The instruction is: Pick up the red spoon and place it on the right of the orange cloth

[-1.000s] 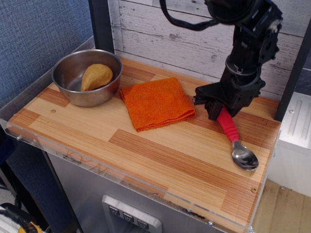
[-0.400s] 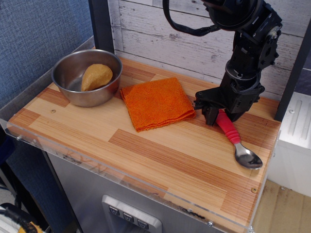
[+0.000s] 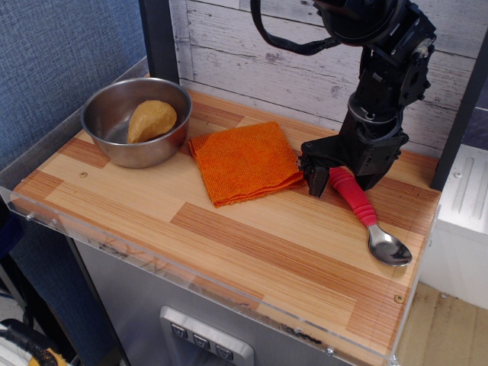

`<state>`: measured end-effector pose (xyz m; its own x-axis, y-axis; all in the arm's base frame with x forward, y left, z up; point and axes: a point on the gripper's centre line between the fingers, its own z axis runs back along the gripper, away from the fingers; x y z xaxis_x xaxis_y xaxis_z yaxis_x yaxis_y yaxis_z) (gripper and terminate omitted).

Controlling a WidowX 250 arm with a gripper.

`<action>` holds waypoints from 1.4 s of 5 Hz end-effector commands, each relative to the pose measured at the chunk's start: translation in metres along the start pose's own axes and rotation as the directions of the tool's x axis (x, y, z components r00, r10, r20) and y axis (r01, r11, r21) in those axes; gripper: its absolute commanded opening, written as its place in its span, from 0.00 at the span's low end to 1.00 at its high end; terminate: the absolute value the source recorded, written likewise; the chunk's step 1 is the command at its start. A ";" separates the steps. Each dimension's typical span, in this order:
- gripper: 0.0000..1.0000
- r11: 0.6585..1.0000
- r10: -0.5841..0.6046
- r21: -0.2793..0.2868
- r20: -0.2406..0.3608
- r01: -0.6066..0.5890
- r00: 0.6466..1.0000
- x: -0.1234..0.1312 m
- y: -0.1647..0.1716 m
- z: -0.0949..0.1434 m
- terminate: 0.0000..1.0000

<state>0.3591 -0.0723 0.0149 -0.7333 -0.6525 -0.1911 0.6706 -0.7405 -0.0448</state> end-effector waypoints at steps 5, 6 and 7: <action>1.00 0.975 0.075 0.214 -0.058 -0.061 0.996 -0.044 -0.055 0.165 0.00; 1.00 0.979 0.075 0.198 -0.101 -0.054 0.992 -0.045 -0.070 0.176 0.00; 1.00 0.979 0.075 0.198 -0.101 -0.054 0.992 -0.045 -0.070 0.176 0.00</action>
<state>0.3361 -0.0245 0.1839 -0.6812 -0.6830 -0.2635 0.6763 -0.7249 0.1307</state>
